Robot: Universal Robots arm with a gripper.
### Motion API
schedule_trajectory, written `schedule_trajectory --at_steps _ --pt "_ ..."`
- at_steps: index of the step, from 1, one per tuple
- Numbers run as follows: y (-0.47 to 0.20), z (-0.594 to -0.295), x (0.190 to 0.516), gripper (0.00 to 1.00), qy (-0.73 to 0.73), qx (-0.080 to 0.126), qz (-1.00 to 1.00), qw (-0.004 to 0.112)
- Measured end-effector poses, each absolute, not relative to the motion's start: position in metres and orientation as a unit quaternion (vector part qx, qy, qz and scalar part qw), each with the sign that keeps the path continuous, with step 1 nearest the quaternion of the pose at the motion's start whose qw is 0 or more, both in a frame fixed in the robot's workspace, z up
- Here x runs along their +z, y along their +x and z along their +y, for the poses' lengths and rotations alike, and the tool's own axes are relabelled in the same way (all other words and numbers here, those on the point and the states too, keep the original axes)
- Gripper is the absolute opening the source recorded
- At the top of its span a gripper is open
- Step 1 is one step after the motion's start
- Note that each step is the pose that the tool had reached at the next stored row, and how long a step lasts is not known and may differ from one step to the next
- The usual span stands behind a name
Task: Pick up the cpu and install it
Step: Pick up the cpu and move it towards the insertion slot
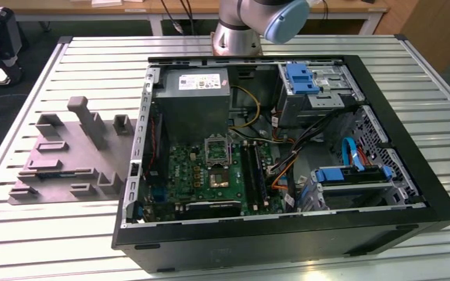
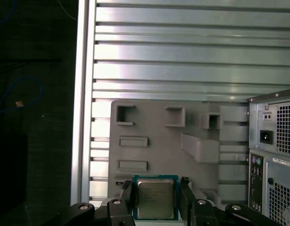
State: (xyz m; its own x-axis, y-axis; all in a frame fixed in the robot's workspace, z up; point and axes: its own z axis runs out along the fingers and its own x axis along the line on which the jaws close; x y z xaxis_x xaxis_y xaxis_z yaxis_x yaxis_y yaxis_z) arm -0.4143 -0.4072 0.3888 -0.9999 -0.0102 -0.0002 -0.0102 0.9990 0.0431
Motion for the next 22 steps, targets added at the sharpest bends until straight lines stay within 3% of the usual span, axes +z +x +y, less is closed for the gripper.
schedule_trajectory --at_steps 22 --pt "-0.4071 -0.4072 0.3888 0.47 -0.005 0.022 1.000 0.000"
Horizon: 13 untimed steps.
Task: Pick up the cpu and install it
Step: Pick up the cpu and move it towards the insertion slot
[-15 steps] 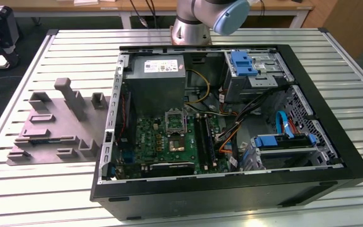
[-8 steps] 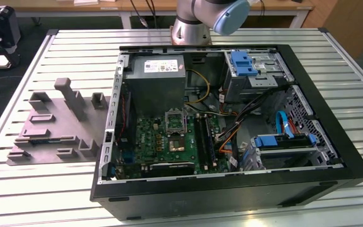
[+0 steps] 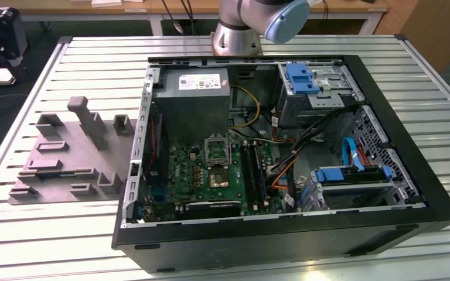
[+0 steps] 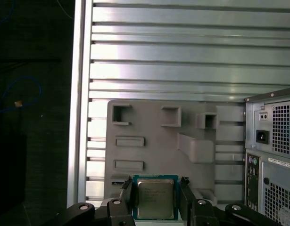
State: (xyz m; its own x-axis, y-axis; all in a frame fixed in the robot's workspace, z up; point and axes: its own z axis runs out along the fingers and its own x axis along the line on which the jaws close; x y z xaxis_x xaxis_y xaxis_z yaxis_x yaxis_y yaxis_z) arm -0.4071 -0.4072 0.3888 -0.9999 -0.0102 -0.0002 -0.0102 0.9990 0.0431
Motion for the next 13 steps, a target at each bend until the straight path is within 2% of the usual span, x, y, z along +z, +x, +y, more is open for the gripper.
schedule_trajectory --at_steps 13 --pt "-0.4031 -0.4072 0.3888 0.47 0.005 -0.022 -1.000 0.000"
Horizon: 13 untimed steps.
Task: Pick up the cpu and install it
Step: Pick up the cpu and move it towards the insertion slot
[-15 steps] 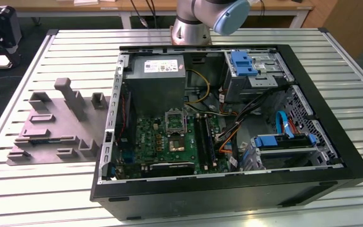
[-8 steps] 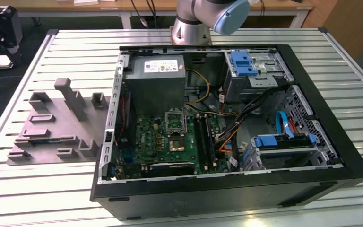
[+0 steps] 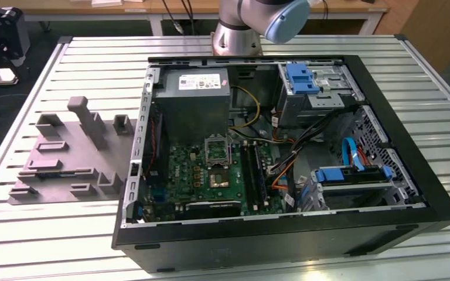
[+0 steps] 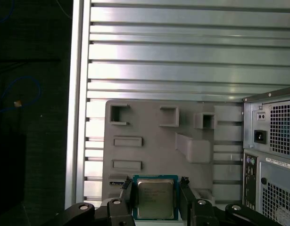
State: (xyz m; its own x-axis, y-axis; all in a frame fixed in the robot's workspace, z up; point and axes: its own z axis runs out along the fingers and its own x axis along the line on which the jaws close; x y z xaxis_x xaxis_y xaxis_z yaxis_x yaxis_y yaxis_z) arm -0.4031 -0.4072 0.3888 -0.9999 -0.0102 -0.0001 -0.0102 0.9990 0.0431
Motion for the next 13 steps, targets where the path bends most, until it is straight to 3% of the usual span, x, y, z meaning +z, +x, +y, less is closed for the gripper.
schedule_trajectory --at_steps 13 --pt "-0.3994 -0.4072 0.3888 0.47 0.005 -0.022 -1.000 0.000"
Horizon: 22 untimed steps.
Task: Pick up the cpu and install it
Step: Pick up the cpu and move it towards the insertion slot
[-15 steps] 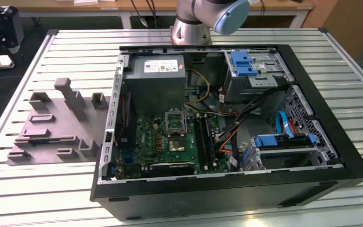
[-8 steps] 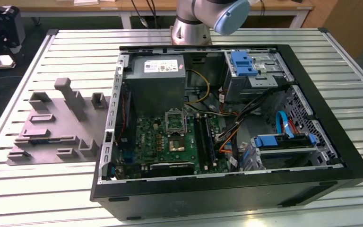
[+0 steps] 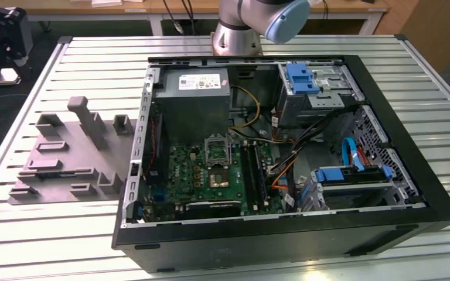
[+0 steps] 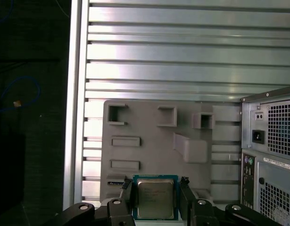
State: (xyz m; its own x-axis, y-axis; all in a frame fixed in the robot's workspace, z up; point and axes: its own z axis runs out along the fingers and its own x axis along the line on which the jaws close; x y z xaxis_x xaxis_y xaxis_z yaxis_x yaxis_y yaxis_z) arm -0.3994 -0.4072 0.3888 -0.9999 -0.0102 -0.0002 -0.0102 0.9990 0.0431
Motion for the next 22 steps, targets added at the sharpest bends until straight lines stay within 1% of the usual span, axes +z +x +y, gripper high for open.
schedule_trajectory --at_steps 22 --pt "-0.3932 -0.4072 0.3888 0.47 -0.005 0.022 1.000 0.000"
